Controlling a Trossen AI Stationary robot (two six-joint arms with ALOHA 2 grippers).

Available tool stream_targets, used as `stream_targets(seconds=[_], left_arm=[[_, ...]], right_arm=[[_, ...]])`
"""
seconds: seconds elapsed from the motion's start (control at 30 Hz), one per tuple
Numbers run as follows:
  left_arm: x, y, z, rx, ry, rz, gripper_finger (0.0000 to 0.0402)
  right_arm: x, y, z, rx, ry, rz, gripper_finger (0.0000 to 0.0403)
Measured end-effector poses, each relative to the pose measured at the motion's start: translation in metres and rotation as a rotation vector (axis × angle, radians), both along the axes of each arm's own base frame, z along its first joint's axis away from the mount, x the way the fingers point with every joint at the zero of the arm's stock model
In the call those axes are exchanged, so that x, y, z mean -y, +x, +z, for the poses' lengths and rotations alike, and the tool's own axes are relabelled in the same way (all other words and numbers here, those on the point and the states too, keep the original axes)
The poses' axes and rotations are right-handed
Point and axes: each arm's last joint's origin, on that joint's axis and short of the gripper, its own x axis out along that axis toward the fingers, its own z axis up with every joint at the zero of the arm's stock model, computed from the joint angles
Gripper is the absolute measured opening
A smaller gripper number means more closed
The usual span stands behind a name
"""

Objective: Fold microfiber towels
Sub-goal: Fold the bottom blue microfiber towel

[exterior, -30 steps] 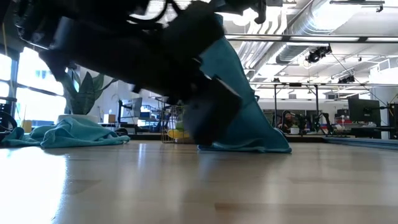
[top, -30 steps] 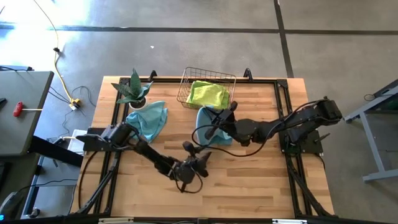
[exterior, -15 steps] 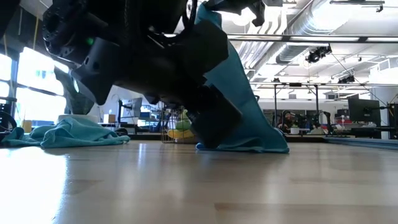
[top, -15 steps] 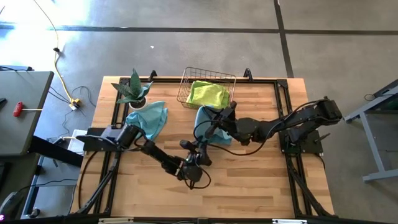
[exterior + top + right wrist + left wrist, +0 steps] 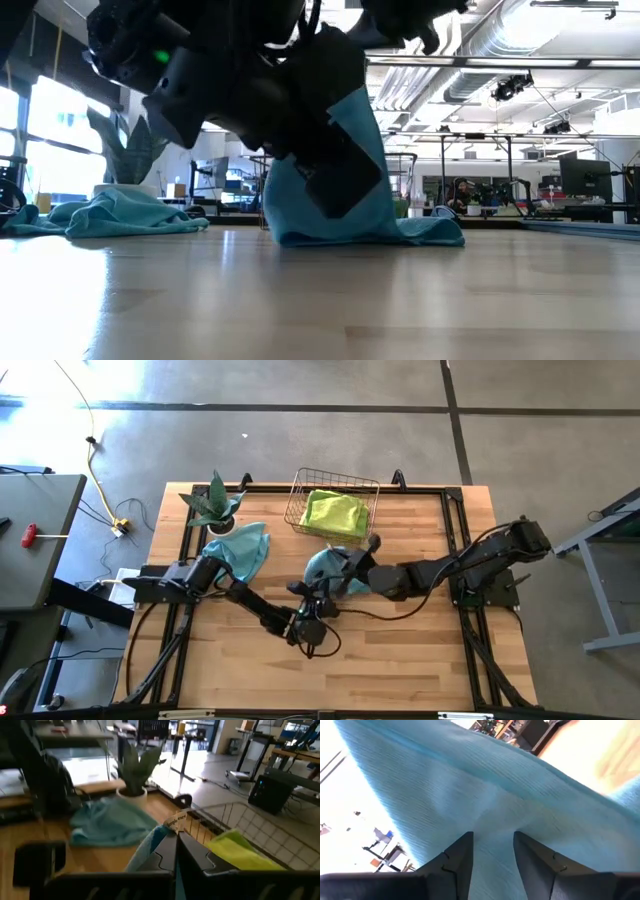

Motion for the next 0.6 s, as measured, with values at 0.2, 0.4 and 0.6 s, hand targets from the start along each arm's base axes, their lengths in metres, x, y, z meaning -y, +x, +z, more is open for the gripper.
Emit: stream_targets(seconds=[0.2,0.4,0.6], left_arm=[[-0.007,-0.006,0.006,0.011,-0.002,0.014,0.0129],[0.007,-0.009,0.005,0.043,-0.018,-0.034,0.0129],[0.037,-0.011,0.003,0.203,-0.183,-0.288,0.0129]], right_arm=[[-0.015,-0.011,-0.018,-0.153,0.017,0.023,0.0000],[-0.032,-0.028,-0.036,-0.303,0.090,0.072,0.0000],[-0.045,-0.043,-0.050,-0.490,0.280,0.220,0.0000]])
